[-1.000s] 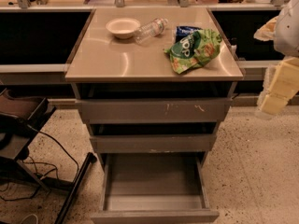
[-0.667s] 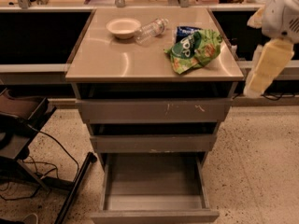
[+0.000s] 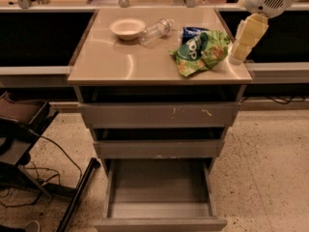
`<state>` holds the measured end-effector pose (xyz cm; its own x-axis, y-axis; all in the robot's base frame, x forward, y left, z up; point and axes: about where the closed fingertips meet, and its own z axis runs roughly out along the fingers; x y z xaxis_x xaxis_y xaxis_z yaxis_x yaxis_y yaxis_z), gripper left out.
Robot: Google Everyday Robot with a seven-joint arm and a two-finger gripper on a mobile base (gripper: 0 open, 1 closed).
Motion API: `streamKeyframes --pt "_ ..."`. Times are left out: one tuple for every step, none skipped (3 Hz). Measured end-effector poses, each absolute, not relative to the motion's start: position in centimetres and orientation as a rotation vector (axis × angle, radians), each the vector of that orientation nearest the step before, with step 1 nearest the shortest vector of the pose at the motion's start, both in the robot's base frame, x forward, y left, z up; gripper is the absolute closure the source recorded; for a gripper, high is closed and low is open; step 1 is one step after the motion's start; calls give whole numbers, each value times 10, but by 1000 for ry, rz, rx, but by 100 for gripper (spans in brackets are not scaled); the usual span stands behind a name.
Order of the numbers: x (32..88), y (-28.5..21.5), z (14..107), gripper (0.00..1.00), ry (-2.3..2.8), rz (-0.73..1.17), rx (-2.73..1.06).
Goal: Place green rice chip bag into bottom drawer
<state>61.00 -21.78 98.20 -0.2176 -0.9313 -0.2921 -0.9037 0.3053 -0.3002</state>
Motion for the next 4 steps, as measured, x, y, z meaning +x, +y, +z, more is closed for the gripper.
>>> streamKeyframes --pt "647 -209 960 0 2095 72 -1664" --pt "662 -205 974 0 2043 70 -1626" --pt "670 -202 967 0 2029 86 -1616" --pt "710 -176 936 0 1963 160 -1627"
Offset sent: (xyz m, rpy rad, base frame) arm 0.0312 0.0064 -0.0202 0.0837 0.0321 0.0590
